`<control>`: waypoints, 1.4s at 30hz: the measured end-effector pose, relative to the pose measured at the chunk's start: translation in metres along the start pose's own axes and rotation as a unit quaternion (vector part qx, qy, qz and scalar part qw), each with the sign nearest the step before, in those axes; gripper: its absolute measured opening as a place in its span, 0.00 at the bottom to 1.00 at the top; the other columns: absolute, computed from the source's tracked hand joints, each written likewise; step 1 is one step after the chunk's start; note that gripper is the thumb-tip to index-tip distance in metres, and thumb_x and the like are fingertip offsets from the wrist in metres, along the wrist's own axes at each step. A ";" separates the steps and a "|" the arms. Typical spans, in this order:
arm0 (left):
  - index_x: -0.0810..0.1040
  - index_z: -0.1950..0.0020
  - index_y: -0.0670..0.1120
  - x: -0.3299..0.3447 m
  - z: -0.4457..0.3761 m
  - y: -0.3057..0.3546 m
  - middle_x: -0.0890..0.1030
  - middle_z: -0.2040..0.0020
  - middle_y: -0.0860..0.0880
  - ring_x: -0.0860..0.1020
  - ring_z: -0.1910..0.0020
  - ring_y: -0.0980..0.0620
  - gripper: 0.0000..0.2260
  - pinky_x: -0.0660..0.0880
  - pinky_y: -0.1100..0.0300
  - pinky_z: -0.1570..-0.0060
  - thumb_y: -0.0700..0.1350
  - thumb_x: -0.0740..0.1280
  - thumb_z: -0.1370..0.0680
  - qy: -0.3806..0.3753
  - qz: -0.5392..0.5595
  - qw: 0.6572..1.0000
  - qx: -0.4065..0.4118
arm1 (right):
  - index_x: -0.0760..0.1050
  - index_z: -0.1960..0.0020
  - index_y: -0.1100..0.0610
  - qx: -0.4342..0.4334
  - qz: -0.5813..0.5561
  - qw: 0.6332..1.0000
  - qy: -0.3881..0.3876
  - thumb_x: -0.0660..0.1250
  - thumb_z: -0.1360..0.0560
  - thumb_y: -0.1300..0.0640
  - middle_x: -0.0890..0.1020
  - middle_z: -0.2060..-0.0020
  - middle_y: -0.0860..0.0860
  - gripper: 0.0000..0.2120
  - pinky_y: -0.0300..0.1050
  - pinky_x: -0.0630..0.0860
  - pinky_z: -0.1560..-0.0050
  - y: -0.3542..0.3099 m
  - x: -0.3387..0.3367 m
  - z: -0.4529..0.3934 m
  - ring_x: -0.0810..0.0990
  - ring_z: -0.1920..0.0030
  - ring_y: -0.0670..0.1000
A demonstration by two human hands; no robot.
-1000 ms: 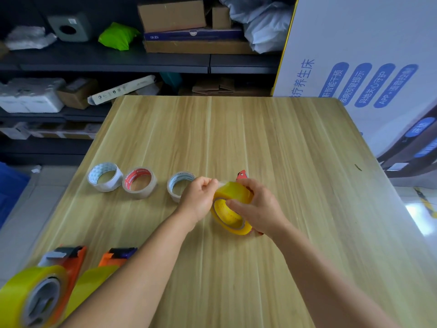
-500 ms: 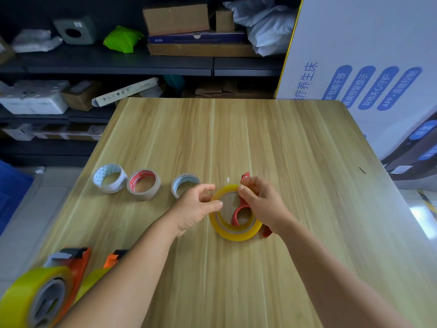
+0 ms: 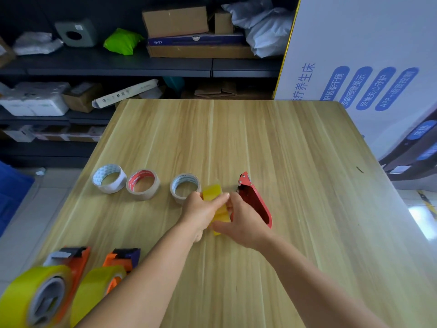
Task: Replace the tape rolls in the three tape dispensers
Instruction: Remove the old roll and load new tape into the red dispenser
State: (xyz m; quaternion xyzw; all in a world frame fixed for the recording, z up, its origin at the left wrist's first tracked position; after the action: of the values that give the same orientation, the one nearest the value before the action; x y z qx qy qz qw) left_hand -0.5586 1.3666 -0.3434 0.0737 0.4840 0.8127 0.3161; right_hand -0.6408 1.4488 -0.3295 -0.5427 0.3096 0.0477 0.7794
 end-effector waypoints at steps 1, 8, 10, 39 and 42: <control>0.78 0.52 0.40 0.003 0.001 -0.004 0.82 0.57 0.44 0.80 0.59 0.46 0.15 0.74 0.59 0.60 0.51 0.72 0.28 -0.001 0.007 1.000 -0.014 | 0.68 0.44 0.50 0.004 -0.001 1.000 0.009 0.75 0.35 0.49 0.77 0.56 0.42 0.24 0.31 0.72 0.63 0.002 0.001 0.001 0.77 0.59 0.39; 0.79 0.49 0.41 0.022 0.004 -0.013 0.81 0.52 0.39 0.78 0.56 0.42 0.11 0.75 0.52 0.58 0.36 0.59 0.27 0.004 -0.025 0.999 -0.034 | 0.66 0.34 0.55 0.049 0.128 0.986 0.091 0.72 0.32 0.42 0.68 0.45 0.52 0.32 0.44 0.71 0.46 0.024 -0.006 0.011 0.71 0.43 0.53; 0.80 0.48 0.43 0.030 0.006 -0.013 0.82 0.51 0.40 0.78 0.55 0.43 0.13 0.76 0.52 0.54 0.36 0.58 0.26 -0.004 -0.031 0.999 -0.027 | 0.64 0.33 0.56 0.050 0.137 0.983 0.109 0.70 0.31 0.44 0.69 0.45 0.52 0.32 0.42 0.69 0.47 0.030 -0.008 0.013 0.71 0.44 0.54; 0.33 0.24 0.50 0.078 -0.010 -0.050 0.46 0.25 0.52 0.51 0.25 0.49 0.61 0.60 0.52 0.31 0.52 0.79 0.37 -0.075 -0.361 0.926 0.080 | 0.65 0.37 0.52 0.115 0.203 0.963 0.135 0.63 0.24 0.53 0.68 0.40 0.51 0.17 0.46 0.71 0.62 0.073 -0.055 -0.003 0.75 0.49 0.55; 0.33 0.24 0.49 0.078 -0.009 -0.048 0.48 0.26 0.50 0.53 0.26 0.48 0.59 0.63 0.53 0.34 0.55 0.77 0.35 -0.048 -0.389 0.914 0.104 | 0.64 0.32 0.49 0.095 0.232 0.963 0.101 0.59 0.22 0.47 0.69 0.39 0.51 0.20 0.45 0.72 0.58 0.074 -0.051 -0.006 0.75 0.45 0.55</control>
State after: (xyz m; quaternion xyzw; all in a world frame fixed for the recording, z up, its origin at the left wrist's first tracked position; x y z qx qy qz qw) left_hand -0.6025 1.4214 -0.4021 -0.0491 0.5407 0.5660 0.6204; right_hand -0.7151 1.4870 -0.3642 -0.3813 0.5069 0.1427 0.7598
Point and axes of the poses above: each hand's wrist, its own z-axis away from the middle knuckle, its own x-axis out of the palm, y = z × x, the point moved 8 cm from there along -z, towards the middle knuckle
